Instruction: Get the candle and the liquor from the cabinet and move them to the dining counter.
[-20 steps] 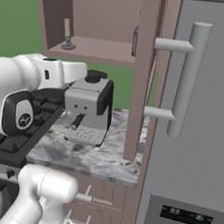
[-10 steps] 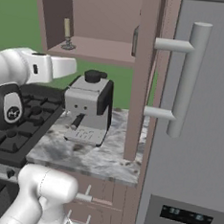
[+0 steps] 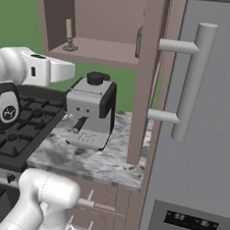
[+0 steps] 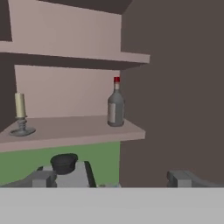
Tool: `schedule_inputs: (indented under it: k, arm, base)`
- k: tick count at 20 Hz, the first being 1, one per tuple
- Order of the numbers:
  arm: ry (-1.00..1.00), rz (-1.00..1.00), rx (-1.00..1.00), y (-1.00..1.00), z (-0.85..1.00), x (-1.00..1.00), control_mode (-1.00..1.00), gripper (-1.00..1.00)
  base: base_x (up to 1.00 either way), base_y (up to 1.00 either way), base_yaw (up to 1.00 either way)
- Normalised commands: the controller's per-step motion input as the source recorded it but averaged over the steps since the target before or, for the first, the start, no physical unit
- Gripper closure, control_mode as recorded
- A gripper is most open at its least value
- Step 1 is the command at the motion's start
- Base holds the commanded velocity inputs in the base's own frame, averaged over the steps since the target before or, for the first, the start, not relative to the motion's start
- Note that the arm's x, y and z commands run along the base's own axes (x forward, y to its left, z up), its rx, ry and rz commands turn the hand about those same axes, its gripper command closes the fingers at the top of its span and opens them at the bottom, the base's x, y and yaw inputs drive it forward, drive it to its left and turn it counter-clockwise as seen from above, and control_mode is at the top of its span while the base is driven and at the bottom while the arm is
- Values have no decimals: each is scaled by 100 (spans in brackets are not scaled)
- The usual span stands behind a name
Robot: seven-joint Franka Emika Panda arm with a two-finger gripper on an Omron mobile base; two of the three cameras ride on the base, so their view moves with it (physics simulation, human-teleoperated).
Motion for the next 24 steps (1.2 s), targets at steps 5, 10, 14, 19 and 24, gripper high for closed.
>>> schedule_inputs:
  k: [5,10,14,19,24]
  arm:
    - [-1,0,5,5,0,7,-100,-100]
    - [0,-3,0,0,0,19,-100,-100]
    - [-2,-3,0,0,0,18,-100,-100]
    - [-8,0,0,0,0,16,-100,-100]
    - [-8,0,0,0,0,24,-100,-100]
  base:
    - [0,0,0]
    - [0,0,0]
    - [0,0,0]
    - [0,0,0]
    - [0,0,0]
